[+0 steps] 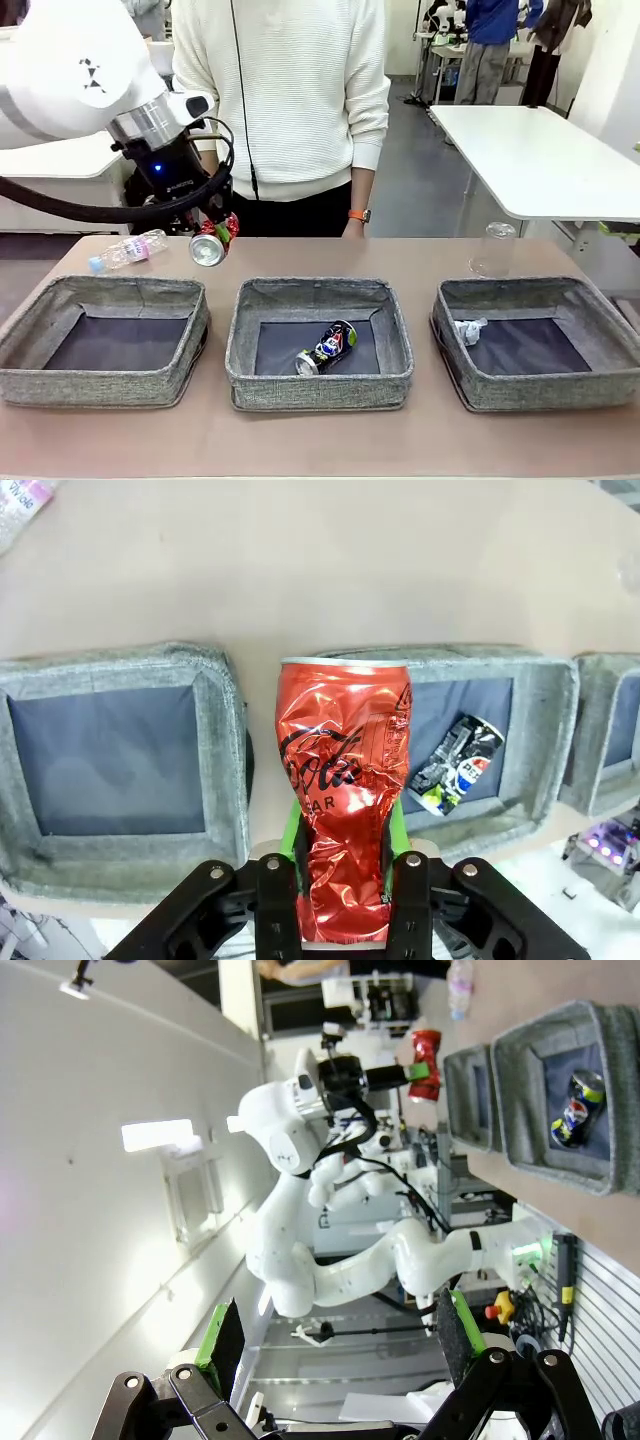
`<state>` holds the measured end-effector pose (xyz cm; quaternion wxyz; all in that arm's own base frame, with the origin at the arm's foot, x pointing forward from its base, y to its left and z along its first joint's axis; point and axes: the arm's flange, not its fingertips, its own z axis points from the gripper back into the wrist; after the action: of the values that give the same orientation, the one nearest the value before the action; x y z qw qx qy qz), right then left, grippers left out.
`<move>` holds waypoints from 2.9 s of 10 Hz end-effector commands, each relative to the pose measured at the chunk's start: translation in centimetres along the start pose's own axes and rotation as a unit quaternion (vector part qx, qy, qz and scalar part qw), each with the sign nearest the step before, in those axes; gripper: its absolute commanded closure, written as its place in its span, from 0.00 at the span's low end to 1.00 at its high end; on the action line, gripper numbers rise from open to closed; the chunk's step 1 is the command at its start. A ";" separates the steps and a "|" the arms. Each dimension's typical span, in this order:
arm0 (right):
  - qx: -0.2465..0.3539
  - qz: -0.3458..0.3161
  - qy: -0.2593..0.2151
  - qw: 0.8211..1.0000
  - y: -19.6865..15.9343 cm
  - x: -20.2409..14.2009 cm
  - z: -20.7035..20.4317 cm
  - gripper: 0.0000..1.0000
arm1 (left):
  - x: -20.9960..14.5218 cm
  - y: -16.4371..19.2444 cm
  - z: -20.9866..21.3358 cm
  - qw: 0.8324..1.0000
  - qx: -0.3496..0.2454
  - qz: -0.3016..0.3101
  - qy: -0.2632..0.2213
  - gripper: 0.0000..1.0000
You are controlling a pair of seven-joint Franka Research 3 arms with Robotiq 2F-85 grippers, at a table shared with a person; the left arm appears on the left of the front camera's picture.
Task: Sort the waste into the appropriate baskets.
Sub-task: Pick up the waste item pointed out by the person.
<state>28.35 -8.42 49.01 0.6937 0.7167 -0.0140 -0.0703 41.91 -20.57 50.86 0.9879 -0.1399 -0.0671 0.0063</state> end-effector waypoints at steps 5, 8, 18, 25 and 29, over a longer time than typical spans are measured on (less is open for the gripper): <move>0.009 0.010 0.001 1.000 0.2 0.0 0.0 0.00 | -4.0 -18.8 9.4 0.996 0.022 -0.078 0.031 0.66; 0.009 0.010 0.001 1.000 0.2 0.0 0.0 0.00 | -1.9 -28.3 12.0 0.999 0.022 -0.035 0.032 0.66; 0.009 0.010 0.001 1.000 0.2 0.0 0.0 0.00 | -1.1 -29.4 19.2 0.988 0.133 -0.032 0.074 0.66; 0.009 0.010 0.001 1.000 0.2 0.0 0.0 0.00 | -3.1 -27.6 18.8 0.989 0.133 -0.043 0.052 0.66; 0.009 0.010 0.001 1.000 0.2 0.0 0.0 0.00 | -3.1 -27.6 18.8 0.989 0.133 -0.043 0.052 0.66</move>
<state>28.34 -8.43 49.03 0.6936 0.7168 -0.0143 -0.0701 36.24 -42.28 75.79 0.9990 0.0021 -0.0267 -0.0348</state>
